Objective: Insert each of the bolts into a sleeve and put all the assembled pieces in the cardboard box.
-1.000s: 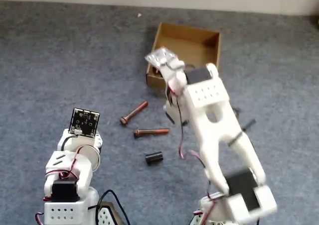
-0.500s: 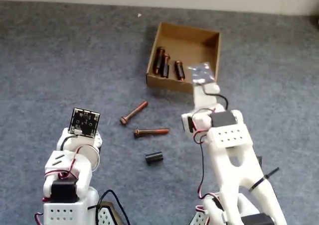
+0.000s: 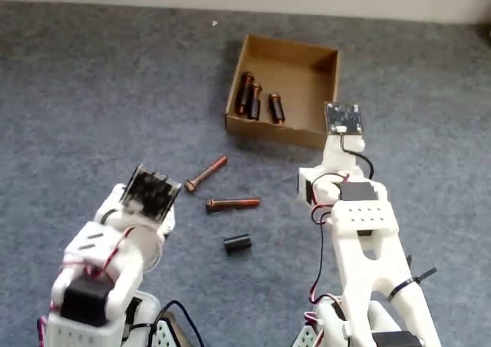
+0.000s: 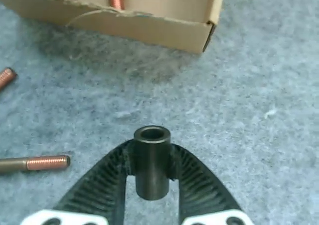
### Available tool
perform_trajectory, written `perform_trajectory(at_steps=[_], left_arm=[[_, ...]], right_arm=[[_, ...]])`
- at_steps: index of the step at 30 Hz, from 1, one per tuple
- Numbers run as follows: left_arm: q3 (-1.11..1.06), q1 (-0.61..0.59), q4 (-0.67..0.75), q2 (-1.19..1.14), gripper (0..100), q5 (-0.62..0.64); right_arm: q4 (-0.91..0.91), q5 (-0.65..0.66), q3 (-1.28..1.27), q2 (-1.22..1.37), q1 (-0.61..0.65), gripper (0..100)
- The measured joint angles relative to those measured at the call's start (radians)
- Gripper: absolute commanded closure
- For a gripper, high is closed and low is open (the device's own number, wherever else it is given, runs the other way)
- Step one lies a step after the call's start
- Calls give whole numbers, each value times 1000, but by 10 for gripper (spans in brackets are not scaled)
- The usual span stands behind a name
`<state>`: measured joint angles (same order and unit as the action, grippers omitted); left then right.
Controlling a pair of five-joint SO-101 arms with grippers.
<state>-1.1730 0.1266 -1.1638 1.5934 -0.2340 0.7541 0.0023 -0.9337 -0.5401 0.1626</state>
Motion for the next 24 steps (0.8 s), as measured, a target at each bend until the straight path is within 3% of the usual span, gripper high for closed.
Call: perform_trajectory(at_steps=[8,17,24], left_arm=[[238,110,0,-534,992,127],[503,135,0,-1007,993,545],[594,137,34,-1254,993,824]], right_arm=[[-5,0,0,0,-21,994],[-54,0,-3,0,-89,994],[-54,0,-3,0,-114,994]])
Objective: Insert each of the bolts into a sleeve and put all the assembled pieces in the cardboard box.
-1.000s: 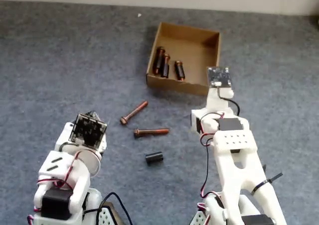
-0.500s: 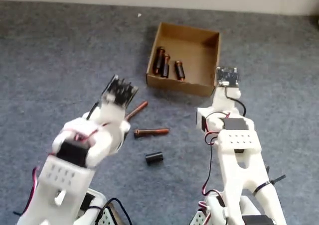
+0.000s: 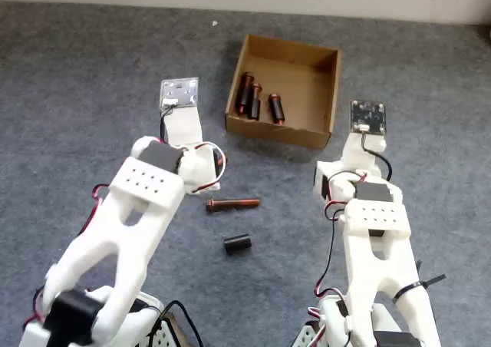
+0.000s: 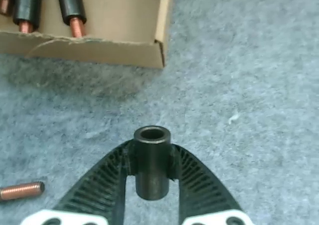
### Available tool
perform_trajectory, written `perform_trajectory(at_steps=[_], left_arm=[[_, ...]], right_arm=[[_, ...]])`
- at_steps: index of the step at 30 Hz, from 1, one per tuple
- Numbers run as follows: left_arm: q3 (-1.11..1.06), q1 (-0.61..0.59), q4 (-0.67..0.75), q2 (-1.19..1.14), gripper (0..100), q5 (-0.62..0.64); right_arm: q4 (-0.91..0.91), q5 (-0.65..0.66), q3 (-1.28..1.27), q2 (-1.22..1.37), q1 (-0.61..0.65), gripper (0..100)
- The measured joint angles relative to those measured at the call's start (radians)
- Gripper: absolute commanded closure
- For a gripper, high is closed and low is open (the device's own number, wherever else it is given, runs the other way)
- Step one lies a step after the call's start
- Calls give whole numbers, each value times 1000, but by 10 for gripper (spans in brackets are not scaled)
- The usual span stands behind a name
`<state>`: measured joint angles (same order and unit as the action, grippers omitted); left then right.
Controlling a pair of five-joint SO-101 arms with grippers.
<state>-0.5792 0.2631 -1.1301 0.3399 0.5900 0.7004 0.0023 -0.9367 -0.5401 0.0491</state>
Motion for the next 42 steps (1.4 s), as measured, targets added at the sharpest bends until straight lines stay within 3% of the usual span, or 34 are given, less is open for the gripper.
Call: perform_trajectory(at_steps=[4,8,15,25,35,42], left_arm=[[0,2,23,-106,992,198],[11,11,51,-178,979,301],[12,72,75,-235,730,365],[12,135,101,-241,726,448],[-92,137,265,-242,726,474],[-14,135,276,-393,726,483]], right_arm=[[0,0,0,0,-9,994],[0,0,0,0,-20,994],[0,0,0,0,-74,994],[0,0,0,0,-103,994],[0,0,0,0,-103,994],[0,0,0,0,-103,994]])
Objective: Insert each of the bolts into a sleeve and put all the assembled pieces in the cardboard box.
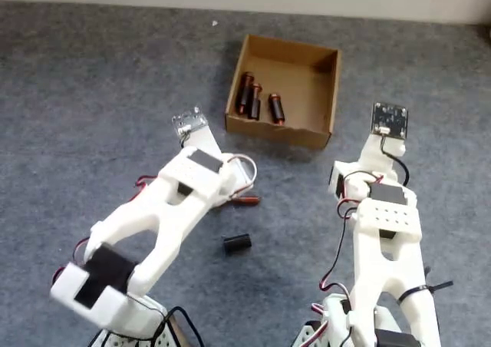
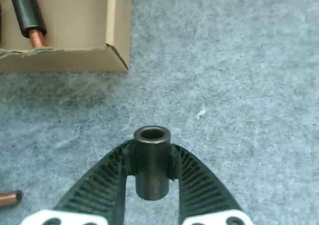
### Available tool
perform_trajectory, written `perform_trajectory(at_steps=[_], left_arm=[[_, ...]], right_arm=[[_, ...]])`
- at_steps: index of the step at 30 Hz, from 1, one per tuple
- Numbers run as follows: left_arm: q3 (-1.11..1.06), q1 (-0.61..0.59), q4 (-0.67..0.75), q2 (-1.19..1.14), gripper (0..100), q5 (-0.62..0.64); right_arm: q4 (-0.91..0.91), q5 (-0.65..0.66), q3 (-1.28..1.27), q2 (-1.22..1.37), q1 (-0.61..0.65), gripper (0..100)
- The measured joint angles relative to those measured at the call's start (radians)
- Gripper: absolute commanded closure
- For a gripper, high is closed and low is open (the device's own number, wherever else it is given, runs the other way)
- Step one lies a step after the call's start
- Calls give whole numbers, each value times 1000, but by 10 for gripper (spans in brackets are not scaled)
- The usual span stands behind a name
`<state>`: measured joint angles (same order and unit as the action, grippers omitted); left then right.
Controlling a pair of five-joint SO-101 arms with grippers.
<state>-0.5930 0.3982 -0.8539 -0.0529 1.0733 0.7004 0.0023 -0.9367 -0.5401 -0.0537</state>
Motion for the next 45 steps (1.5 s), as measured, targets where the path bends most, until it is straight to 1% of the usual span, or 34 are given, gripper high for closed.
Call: perform_trajectory(at_steps=[5,7,13,15,19,23,28,30,34,37,41,45], left_arm=[[158,-2,-112,-121,727,21],[163,-2,-135,-157,727,23],[176,-2,-172,-152,726,23],[181,-6,-212,-106,726,21],[183,-17,-302,58,723,21],[146,14,-345,207,726,11],[48,80,-345,245,726,-124],[21,78,-351,245,726,-221],[8,78,-351,245,726,-456],[8,78,-351,239,726,-580],[9,78,-315,143,726,-694],[81,91,-308,-23,727,-758]], right_arm=[[0,0,0,0,0,994],[0,0,0,0,0,994],[0,0,0,0,0,994],[0,0,0,0,0,994],[0,0,0,0,0,994],[0,0,0,0,0,994],[0,0,0,0,0,994],[0,0,0,0,0,994],[0,0,0,0,0,994],[0,0,0,0,0,994],[0,0,0,0,0,994],[0,0,0,0,0,994]])
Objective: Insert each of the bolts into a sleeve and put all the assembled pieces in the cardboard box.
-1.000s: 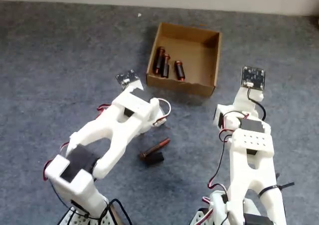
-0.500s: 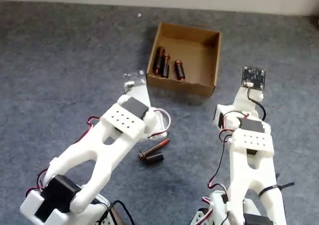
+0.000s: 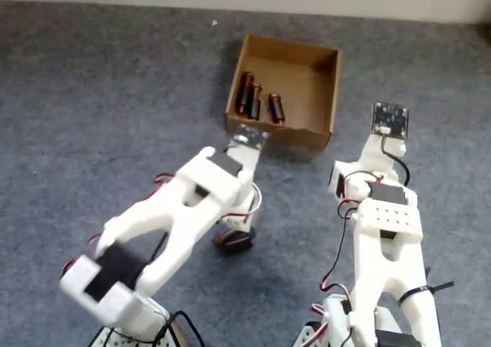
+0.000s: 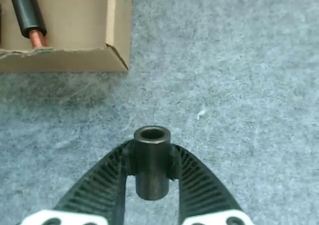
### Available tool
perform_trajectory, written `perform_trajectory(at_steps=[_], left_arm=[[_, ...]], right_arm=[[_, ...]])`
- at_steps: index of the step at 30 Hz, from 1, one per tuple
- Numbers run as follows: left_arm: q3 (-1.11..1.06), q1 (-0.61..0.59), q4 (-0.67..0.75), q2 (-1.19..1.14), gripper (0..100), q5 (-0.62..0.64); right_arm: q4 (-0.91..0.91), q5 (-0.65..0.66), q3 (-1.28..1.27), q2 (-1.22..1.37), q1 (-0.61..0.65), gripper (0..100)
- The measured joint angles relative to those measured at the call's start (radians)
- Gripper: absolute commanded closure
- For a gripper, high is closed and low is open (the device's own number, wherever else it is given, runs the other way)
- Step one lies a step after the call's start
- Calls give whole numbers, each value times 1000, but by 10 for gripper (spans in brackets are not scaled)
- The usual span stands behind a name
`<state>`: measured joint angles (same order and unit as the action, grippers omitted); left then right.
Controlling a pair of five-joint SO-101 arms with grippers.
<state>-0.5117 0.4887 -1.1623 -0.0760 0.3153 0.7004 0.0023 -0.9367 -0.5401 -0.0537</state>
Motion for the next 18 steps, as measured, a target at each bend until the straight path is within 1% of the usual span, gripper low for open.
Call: perform_trajectory(at_steps=[1,3,7,9,12,18], left_arm=[[31,0,-2,-46,736,-8],[109,0,-48,-129,793,-15],[279,3,-152,-272,1000,-20],[353,9,-187,-325,976,-25],[431,15,-235,-385,996,-28],[471,14,-276,-405,995,28]], right_arm=[[0,0,0,0,0,994],[0,0,0,0,0,994],[0,0,0,0,0,994],[0,0,0,0,0,994],[0,0,0,0,0,994],[0,0,0,0,0,994]])
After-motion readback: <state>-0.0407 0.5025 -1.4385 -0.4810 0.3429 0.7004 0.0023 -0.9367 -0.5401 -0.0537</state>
